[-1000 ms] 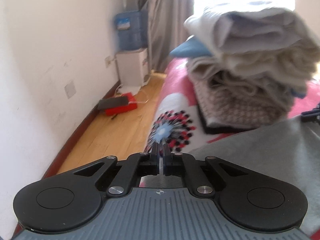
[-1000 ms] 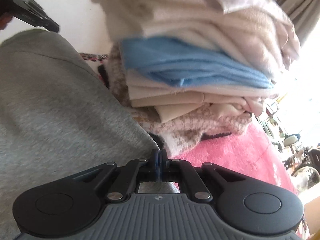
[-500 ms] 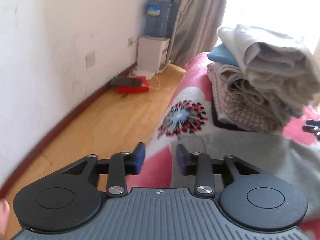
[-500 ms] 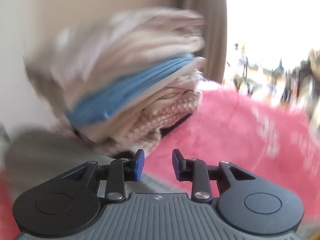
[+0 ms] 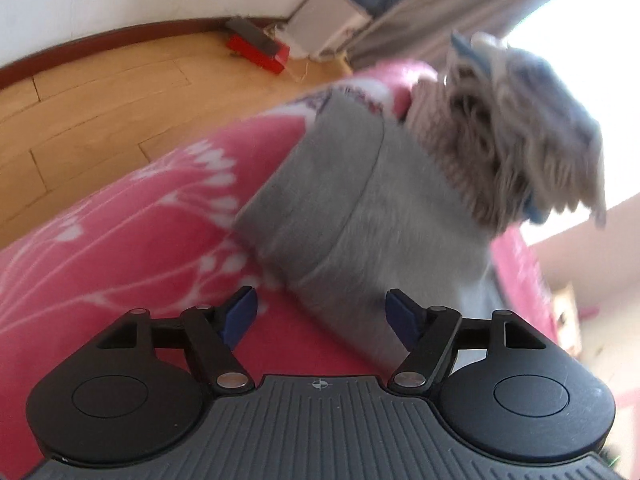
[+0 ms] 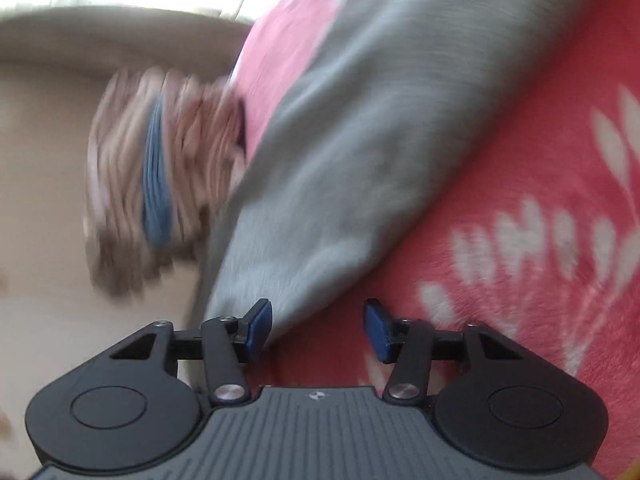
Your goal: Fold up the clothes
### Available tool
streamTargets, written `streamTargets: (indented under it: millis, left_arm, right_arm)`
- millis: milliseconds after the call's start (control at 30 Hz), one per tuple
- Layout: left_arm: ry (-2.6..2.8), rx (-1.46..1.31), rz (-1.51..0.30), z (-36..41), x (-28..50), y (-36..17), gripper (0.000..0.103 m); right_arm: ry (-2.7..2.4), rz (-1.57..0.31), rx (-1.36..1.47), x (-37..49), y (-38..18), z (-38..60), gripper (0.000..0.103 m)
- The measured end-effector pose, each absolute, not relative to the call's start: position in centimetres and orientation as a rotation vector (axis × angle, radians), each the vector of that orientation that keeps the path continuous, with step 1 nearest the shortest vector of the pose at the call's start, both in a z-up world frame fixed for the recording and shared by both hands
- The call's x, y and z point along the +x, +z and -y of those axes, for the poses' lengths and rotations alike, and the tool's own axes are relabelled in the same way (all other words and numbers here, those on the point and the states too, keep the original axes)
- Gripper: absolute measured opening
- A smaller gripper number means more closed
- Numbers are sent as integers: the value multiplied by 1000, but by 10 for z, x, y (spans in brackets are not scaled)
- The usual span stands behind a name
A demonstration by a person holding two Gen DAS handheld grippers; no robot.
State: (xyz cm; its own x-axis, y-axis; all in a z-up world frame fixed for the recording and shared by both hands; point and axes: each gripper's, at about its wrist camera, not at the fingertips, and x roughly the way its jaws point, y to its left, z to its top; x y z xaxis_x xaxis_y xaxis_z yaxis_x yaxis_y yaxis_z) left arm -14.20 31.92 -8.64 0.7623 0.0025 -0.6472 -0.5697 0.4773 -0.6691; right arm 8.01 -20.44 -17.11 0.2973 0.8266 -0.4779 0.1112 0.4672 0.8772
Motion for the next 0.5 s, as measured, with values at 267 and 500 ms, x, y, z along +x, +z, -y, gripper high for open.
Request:
streamTargets:
  millis: [267,500]
  left_arm:
    - [478,-1075,-478,-317,-129,-99,78]
    - [547,-1036,-478,-302,-126,-90,71]
  right_arm:
    - [502,-1090,1220,102,-187,188,52]
    - [487,-1061,1280,113,-195,176,50]
